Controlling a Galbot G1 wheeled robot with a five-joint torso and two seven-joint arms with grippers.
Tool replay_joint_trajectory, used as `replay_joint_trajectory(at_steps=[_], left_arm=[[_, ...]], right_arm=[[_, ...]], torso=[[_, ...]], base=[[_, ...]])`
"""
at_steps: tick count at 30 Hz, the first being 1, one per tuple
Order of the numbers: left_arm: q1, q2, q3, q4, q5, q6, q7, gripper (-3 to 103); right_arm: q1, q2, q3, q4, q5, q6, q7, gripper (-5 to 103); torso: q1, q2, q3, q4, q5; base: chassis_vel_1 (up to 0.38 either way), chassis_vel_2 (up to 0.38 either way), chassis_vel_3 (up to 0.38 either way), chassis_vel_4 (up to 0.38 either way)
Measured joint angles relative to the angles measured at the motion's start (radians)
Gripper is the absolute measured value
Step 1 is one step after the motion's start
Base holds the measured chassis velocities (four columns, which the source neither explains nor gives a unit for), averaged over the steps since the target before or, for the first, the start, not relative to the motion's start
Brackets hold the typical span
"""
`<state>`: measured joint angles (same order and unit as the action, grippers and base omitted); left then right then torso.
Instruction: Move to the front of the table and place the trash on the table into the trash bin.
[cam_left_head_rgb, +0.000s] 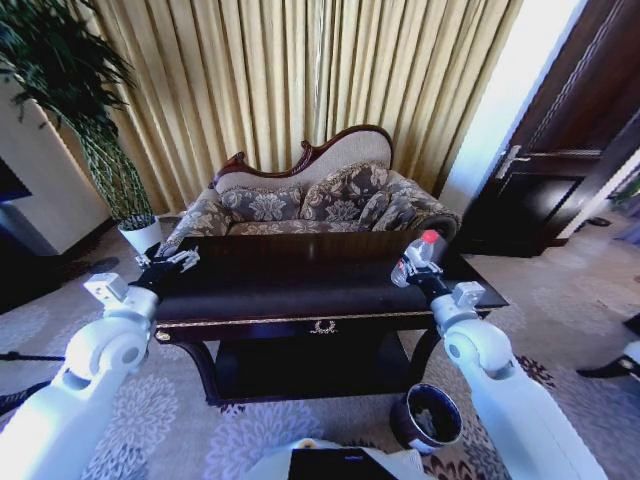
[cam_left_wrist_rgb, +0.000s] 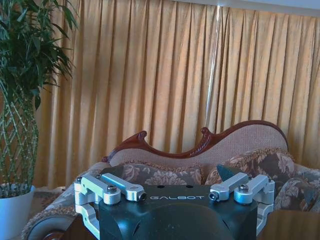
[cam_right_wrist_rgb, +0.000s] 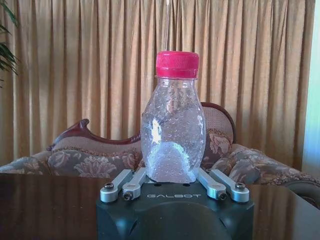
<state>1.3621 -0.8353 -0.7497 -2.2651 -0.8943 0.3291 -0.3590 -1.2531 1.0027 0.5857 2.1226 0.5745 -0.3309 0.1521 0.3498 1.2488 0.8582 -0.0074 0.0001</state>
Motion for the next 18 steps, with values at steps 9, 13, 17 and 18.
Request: replay_joint_trajectory(at_steps=[9,13,17,18], left_arm=[[0.047,-0.01,-0.032,-0.032,0.01,0.024,-0.012,100],[0.044,-0.01,-0.025,-0.033,0.012,0.024,-0.018,100],[0.041,-0.01,-0.018,-0.028,0.017,0.024,-0.018,100],[0.041,-0.009,-0.016,-0.025,0.019,0.024,-0.018,100]], right_arm=[[0.006,0.001,-0.014,0.006,0.006,0.0,-0.003,25],[0.006,0.001,-0.013,0.007,0.007,0.0,-0.004,25],[0.006,0.004,-0.013,0.006,0.007,0.0,-0.005,25],[0.005,0.006,-0.013,0.005,0.006,0.0,-0.005,25]], torso=[[0.0,0.0,0.0,0.0,0.0],[0.0,0.0,0.0,-0.0001,0.0],[0.0,0.0,0.0,-0.0002,-0.0001],[0.0,0.0,0.0,-0.0002,-0.0001]], base=[[0.098,-0.088,-0.089,0.096],[0.173,-0.163,-0.166,0.163],[0.172,-0.186,-0.174,0.172],[0.199,-0.191,-0.178,0.175]])
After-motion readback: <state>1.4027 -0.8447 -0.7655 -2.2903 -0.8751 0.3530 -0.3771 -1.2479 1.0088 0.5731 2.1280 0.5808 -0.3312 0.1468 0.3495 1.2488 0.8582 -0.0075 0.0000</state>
